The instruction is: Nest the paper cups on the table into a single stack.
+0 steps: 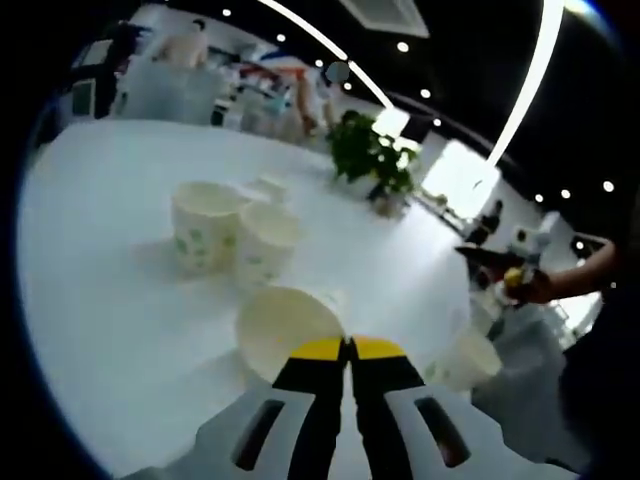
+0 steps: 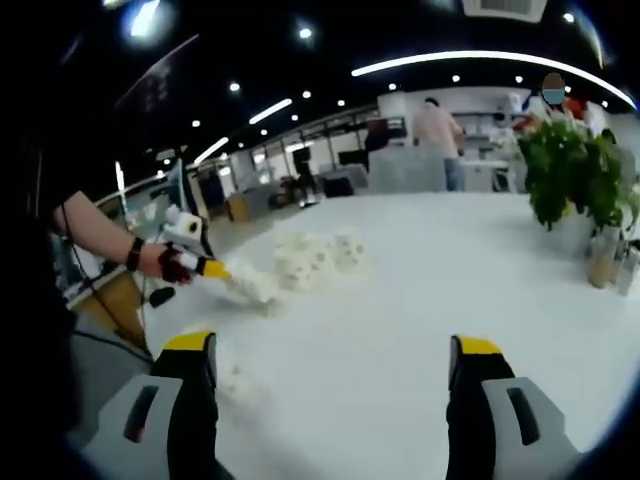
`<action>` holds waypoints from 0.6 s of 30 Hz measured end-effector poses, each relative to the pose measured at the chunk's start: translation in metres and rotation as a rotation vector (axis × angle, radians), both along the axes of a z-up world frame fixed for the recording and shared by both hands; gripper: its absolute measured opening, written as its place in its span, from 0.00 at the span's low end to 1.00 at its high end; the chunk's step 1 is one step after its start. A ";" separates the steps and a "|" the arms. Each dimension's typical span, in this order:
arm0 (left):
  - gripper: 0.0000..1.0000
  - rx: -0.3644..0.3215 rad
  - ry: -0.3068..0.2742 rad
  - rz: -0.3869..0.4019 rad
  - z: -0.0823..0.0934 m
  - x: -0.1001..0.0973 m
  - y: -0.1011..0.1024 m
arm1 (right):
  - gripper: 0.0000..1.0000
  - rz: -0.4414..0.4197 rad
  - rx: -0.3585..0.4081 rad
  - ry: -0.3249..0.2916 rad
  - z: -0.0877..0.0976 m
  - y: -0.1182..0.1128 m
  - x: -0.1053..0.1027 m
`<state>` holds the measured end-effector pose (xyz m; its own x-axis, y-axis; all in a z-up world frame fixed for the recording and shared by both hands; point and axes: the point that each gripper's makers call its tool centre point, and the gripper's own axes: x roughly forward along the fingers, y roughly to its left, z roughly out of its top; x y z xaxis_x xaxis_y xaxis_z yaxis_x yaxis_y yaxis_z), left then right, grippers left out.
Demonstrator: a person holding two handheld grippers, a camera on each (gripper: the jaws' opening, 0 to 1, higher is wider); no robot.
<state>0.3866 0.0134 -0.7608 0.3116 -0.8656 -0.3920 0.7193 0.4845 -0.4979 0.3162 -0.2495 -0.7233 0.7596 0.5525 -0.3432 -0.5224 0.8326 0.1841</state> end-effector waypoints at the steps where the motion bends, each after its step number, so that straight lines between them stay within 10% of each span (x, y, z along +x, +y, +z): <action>1: 0.00 0.000 -0.003 -0.006 0.004 -0.003 0.000 | 0.94 0.004 -0.006 -0.006 0.002 0.001 0.001; 18: 0.00 0.113 -0.115 -0.087 0.058 -0.050 0.002 | 0.94 0.059 0.033 -0.076 0.017 0.015 0.015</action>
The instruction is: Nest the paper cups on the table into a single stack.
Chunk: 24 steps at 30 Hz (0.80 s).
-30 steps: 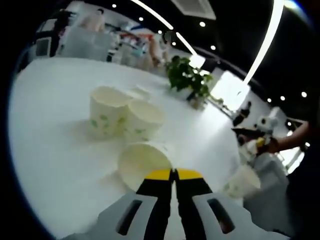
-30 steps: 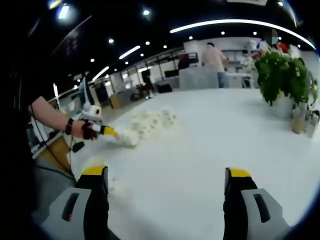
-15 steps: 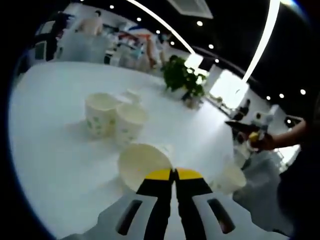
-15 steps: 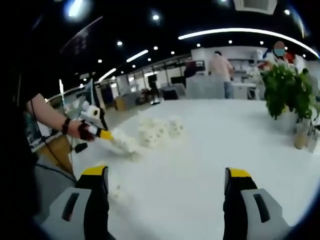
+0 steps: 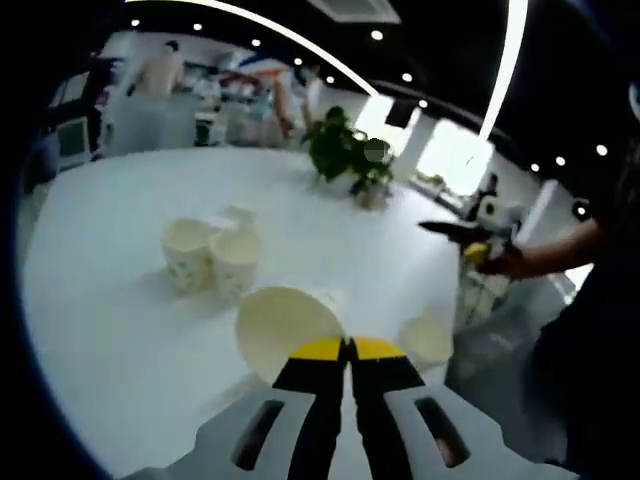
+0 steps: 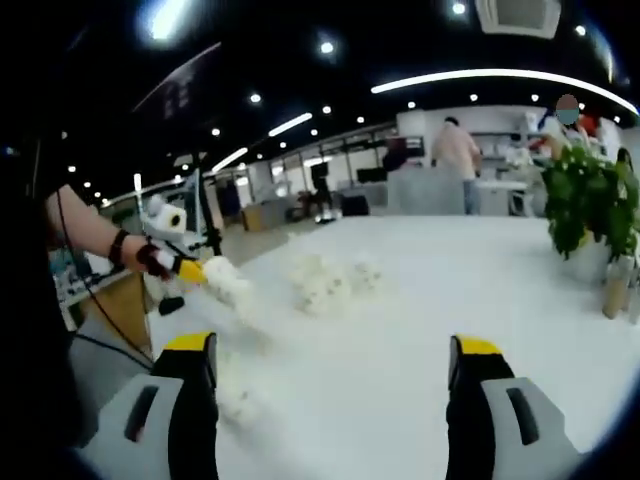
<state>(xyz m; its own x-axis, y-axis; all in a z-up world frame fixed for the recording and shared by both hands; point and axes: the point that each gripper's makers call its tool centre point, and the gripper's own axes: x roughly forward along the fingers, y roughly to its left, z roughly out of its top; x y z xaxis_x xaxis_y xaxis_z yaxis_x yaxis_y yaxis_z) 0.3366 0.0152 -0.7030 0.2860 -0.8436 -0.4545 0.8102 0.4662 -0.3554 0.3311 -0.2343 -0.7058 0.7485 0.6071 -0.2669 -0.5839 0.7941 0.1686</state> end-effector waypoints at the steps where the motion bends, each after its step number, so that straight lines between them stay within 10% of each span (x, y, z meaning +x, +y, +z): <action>1: 0.00 0.030 -0.011 -0.025 0.000 -0.002 0.002 | 0.94 -0.001 0.005 -0.002 0.000 0.000 0.001; 20: 0.00 0.245 -0.117 -0.319 0.061 -0.043 -0.025 | 0.93 -0.029 0.098 -0.016 0.004 0.003 0.001; 24: 0.00 0.384 -0.230 -0.398 0.071 -0.047 -0.029 | 0.93 -0.035 0.101 -0.018 0.005 0.001 -0.002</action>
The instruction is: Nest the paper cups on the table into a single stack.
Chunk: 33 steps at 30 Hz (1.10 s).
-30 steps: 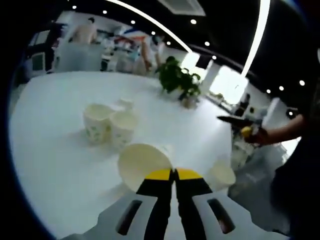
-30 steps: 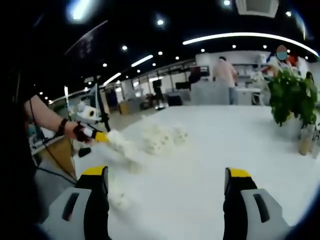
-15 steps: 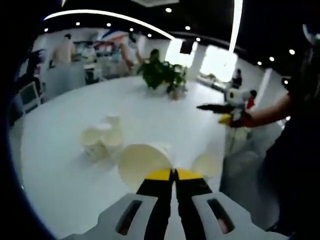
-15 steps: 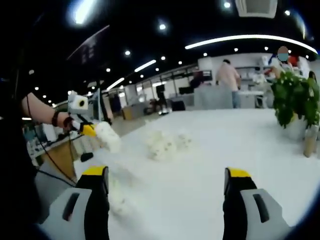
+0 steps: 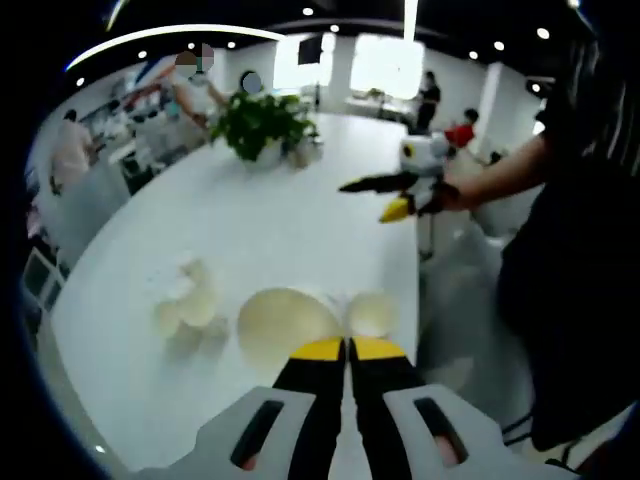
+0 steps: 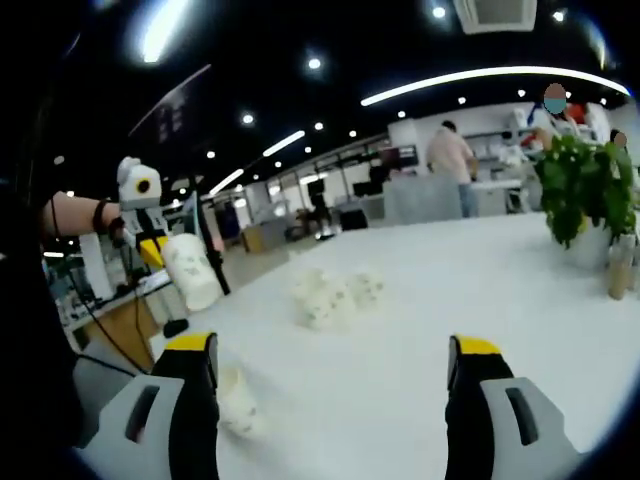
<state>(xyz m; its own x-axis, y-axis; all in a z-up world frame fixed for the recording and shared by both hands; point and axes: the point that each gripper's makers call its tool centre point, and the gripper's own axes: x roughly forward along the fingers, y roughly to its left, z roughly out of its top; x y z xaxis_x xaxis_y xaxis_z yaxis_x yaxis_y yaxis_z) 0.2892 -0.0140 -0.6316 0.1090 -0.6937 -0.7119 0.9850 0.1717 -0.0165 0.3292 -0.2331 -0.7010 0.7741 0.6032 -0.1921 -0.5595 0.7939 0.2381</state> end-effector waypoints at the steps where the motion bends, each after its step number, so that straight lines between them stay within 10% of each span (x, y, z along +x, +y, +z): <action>1: 0.00 0.005 0.006 -0.008 0.003 -0.003 -0.002 | 0.93 -0.003 0.004 0.000 0.000 -0.001 0.000; 15: 0.00 0.186 -0.123 -0.240 0.037 -0.027 -0.032 | 0.93 -0.013 0.018 0.006 -0.002 0.000 -0.002; 33: 0.00 0.287 -0.129 -0.362 0.001 -0.053 -0.061 | 0.93 -0.030 0.027 0.017 -0.005 -0.008 -0.009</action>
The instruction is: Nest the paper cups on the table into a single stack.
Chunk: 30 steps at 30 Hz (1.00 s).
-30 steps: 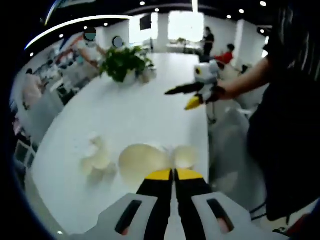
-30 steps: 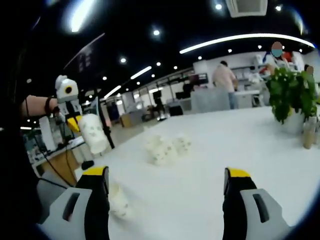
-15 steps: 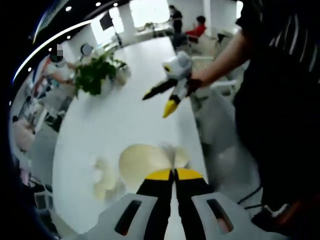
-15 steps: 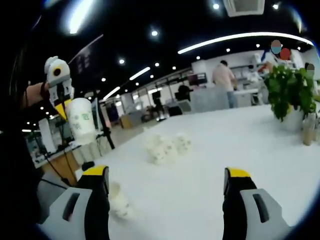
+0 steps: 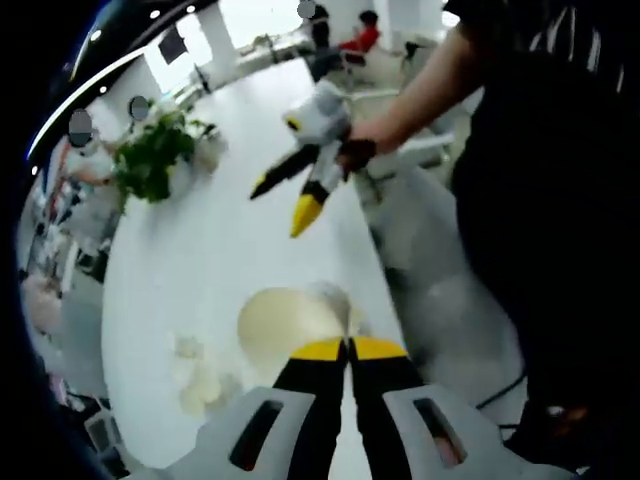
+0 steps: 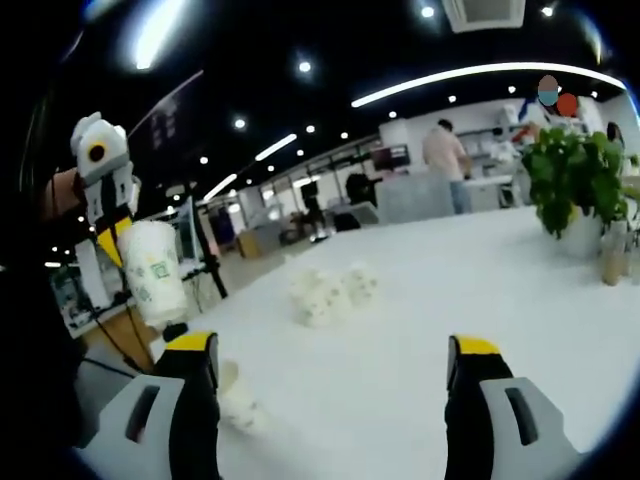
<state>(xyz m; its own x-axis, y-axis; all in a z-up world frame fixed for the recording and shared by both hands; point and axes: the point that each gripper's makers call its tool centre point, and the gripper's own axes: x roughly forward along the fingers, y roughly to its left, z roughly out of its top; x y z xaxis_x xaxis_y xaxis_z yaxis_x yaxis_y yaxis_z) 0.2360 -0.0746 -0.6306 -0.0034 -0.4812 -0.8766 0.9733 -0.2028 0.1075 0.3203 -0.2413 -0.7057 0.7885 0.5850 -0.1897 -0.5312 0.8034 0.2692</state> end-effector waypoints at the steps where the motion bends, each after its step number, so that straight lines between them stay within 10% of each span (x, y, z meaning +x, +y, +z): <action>1: 0.00 -0.007 0.002 0.004 -0.001 0.000 -0.001 | 0.93 -0.002 -0.001 0.001 0.000 -0.001 -0.001; 30: 0.00 0.185 -0.104 -0.170 -0.068 0.011 0.004 | 0.92 -0.065 0.014 0.028 -0.007 -0.033 -0.011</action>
